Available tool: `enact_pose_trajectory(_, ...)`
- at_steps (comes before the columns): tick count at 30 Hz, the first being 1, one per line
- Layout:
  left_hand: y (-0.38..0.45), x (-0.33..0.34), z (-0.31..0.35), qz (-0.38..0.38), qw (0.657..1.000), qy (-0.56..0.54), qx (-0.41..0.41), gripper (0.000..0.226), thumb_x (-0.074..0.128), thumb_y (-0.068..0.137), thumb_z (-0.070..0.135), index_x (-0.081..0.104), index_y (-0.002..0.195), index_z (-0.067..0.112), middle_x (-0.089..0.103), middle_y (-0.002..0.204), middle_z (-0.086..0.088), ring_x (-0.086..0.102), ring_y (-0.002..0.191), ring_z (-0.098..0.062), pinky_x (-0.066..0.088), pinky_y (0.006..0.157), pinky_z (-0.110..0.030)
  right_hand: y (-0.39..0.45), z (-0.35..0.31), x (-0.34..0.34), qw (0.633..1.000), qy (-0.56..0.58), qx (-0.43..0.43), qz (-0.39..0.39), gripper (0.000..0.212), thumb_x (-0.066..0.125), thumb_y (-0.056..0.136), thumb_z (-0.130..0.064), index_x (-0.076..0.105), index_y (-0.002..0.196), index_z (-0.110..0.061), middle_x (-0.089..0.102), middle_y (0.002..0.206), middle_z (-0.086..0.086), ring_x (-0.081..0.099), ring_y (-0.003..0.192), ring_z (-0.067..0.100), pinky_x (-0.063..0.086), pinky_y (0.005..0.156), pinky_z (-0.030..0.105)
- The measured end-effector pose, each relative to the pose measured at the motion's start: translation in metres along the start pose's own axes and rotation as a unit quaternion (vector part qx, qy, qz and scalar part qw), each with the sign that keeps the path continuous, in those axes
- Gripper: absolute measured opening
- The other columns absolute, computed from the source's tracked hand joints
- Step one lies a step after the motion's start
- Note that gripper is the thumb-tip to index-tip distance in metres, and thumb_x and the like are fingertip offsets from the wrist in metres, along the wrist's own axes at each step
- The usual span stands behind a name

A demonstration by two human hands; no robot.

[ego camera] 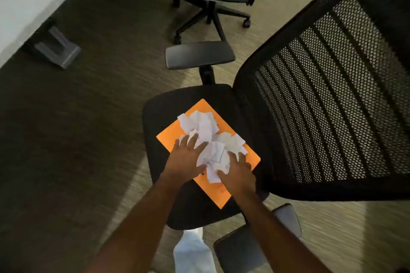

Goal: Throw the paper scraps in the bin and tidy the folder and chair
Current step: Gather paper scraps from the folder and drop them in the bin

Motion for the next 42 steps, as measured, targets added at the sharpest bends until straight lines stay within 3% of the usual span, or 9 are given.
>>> enact_pose_trajectory(4, 0.018, 0.034, 0.004, -0.051, 0.997, 0.052, -0.001, 0.09, 0.06, 0.083, 0.067, 0.016, 0.156, 0.038, 0.003, 0.169, -0.011, 0.007, 0.154, -0.041, 0.013, 0.117, -0.067, 0.013, 0.005, 0.029, 0.999, 0.021, 0.019, -0.031, 0.096, 0.061, 0.083, -0.068, 0.007, 0.156, -0.038, 0.01, 0.165, 0.006, 0.028, 0.145, 0.035, 0.047, 0.099, 0.047)
enact_pose_trajectory(7, 0.029, 0.054, 0.004, -0.058, 0.997, 0.054, 0.007, 0.094, 0.065, 0.083, 0.061, 0.013, 0.157, 0.037, -0.002, 0.169, -0.012, 0.005, 0.154, -0.04, 0.015, 0.117, -0.066, 0.026, 0.007, 0.045, 0.999, 0.021, 0.03, -0.031, 0.101, 0.064, 0.084, -0.065, 0.001, 0.158, -0.036, 0.006, 0.166, 0.007, 0.023, 0.148, 0.035, 0.045, 0.103, 0.047)
enact_pose_trajectory(13, 0.041, 0.074, -0.004, -0.073, 0.996, 0.052, -0.013, 0.084, 0.061, 0.091, 0.051, 0.012, 0.157, 0.033, 0.024, 0.164, -0.012, 0.032, 0.144, -0.037, 0.04, 0.108, -0.051, 0.048, 0.008, 0.06, 1.0, -0.009, 0.028, -0.008, 0.09, 0.068, 0.086, -0.055, 0.015, 0.155, -0.031, 0.023, 0.158, 0.007, 0.038, 0.136, 0.033, 0.052, 0.092, 0.042)
enact_pose_trajectory(18, 0.05, 0.07, -0.006, -0.048, 0.996, 0.078, -0.001, 0.064, 0.064, 0.092, 0.033, 0.039, 0.149, 0.019, 0.056, 0.142, -0.01, 0.057, 0.121, -0.033, 0.055, 0.086, -0.044, 0.057, 0.008, 0.055, 0.999, -0.015, 0.014, 0.043, 0.055, 0.07, 0.089, -0.034, 0.044, 0.137, -0.029, 0.045, 0.134, 0.005, 0.051, 0.118, 0.029, 0.055, 0.077, 0.037)
enact_pose_trajectory(21, 0.052, 0.064, -0.004, -0.03, 0.996, 0.078, 0.011, 0.057, 0.071, 0.086, 0.022, 0.053, 0.14, 0.015, 0.069, 0.122, -0.009, 0.065, 0.106, -0.031, 0.057, 0.071, -0.038, 0.061, 0.01, 0.052, 0.998, -0.001, -0.005, 0.061, 0.038, 0.063, 0.093, -0.021, 0.054, 0.129, -0.028, 0.054, 0.124, 0.005, 0.056, 0.11, 0.028, 0.053, 0.08, 0.036)
enact_pose_trajectory(26, 0.051, 0.049, -0.003, 0.0, 0.998, 0.055, 0.006, 0.052, 0.086, 0.072, 0.021, 0.069, 0.12, 0.015, 0.076, 0.098, -0.006, 0.072, 0.086, -0.028, 0.057, 0.056, -0.033, 0.065, 0.013, 0.041, 0.995, 0.055, -0.022, 0.079, 0.027, 0.061, 0.094, -0.021, 0.064, 0.12, -0.024, 0.063, 0.112, 0.004, 0.062, 0.103, 0.024, 0.054, 0.083, 0.034)
enact_pose_trajectory(32, 0.052, 0.031, -0.009, 0.071, 0.997, -0.007, -0.001, 0.033, 0.078, 0.083, 0.023, 0.071, 0.115, 0.016, 0.076, 0.09, -0.006, 0.071, 0.075, -0.027, 0.056, 0.056, -0.032, 0.06, 0.014, 0.024, 0.988, 0.117, -0.026, 0.099, 0.02, 0.063, 0.095, -0.024, 0.071, 0.113, -0.02, 0.067, 0.106, 0.003, 0.065, 0.097, 0.021, 0.053, 0.081, 0.029)
enact_pose_trajectory(36, 0.052, 0.023, -0.025, 0.115, 0.989, -0.09, -0.018, 0.031, 0.067, 0.092, 0.026, 0.069, 0.12, 0.015, 0.075, 0.099, -0.009, 0.07, 0.085, -0.031, 0.058, 0.065, -0.036, 0.055, 0.021, 0.011, 0.975, 0.19, -0.006, 0.116, 0.022, 0.067, 0.092, -0.018, 0.071, 0.114, -0.018, 0.069, 0.111, 0.004, 0.065, 0.101, 0.022, 0.052, 0.084, 0.031)
enact_pose_trajectory(42, 0.05, 0.018, -0.052, 0.122, 0.95, -0.279, -0.071, 0.019, 0.073, 0.088, 0.024, 0.075, 0.102, 0.011, 0.074, 0.085, -0.007, 0.068, 0.076, -0.026, 0.055, 0.065, -0.038, 0.045, 0.041, -0.001, 0.922, 0.356, 0.054, 0.139, 0.018, 0.075, 0.084, -0.015, 0.076, 0.101, -0.019, 0.073, 0.101, -0.004, 0.067, 0.094, 0.012, 0.054, 0.081, 0.028)
Point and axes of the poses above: each hand's wrist, its own y-axis towards the middle knuckle, its own x-axis out of the palm, z = x × y, the point moved 7 cm from there along y, towards the middle knuckle
